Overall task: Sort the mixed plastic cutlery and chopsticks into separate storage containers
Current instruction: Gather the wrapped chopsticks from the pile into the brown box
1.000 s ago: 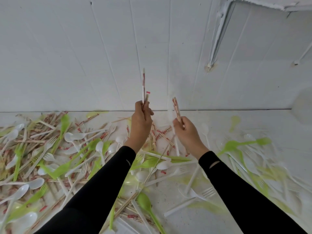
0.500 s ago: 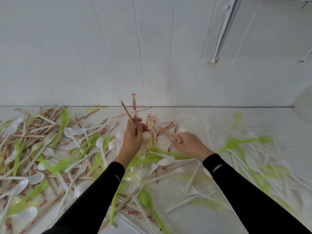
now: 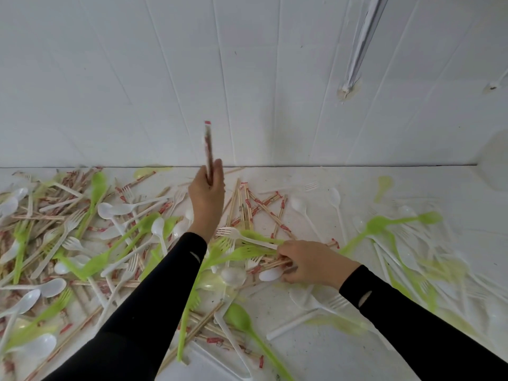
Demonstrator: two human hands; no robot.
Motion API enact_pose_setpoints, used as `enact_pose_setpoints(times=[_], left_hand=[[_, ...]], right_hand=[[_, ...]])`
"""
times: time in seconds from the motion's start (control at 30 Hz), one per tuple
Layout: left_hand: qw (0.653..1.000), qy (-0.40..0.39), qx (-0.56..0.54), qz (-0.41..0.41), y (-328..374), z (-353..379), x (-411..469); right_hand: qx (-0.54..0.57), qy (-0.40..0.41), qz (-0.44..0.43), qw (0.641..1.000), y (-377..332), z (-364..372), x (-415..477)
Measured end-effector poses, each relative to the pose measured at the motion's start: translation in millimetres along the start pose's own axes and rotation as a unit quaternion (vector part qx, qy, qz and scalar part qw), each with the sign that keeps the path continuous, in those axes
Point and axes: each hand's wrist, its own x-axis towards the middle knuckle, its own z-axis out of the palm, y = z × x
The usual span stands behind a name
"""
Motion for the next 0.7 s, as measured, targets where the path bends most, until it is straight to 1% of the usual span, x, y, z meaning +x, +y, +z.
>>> enact_pose_setpoints(times=[0.03, 0.07, 0.1, 0.13, 0.17, 0.27, 0.33, 0.4, 0.47, 0.53, 0.63, 0.7], left_hand=[[0.997, -0.037, 0.067, -0.001, -6, 4, -2], [0.985, -0.084, 0.153, 0.004, -13, 7, -4], [0.964, -0.13, 0.232, 0.009, -21, 9, -5], [0.944, -0.159, 0.288, 0.011, -28, 10, -6], [0.932, -0.172, 0.32, 0.008, -34, 10, -6], [0.912, -0.18, 0.368, -0.038, -41, 5, -7], [0.89, -0.204, 0.402, -0.072, -40, 1, -8], [0.885, -0.225, 0.399, -0.086, -41, -3, -6], [0.882, -0.242, 0.394, -0.092, -40, -5, -2], [0.875, -0.265, 0.392, -0.101, -36, -5, -2], [0.87, -0.292, 0.374, -0.134, -29, 1, -3], [0.863, -0.301, 0.381, -0.138, -30, 5, -3]], right_hand=[[-0.003, 0.0, 0.003, 1.0, 3, 1, -1], [-0.003, 0.002, 0.007, 1.0, 6, 2, -2], [-0.007, 0.005, 0.012, 1.0, 8, 2, -3], [-0.013, 0.005, 0.019, 1.0, 10, 1, -3], [-0.019, 0.002, 0.026, 0.999, 13, 0, -4], [-0.014, -0.002, 0.039, 0.999, 21, -7, -9], [0.012, 0.007, 0.041, 0.999, 28, -12, -15], [0.084, 0.032, 0.043, 0.995, 33, -20, -23], [0.163, 0.06, 0.047, 0.984, 33, -34, -32], [0.205, 0.076, 0.062, 0.974, 34, -46, -34], [0.21, 0.121, 0.108, 0.964, 36, -51, -20], [0.198, 0.133, 0.143, 0.96, 36, -46, -5]])
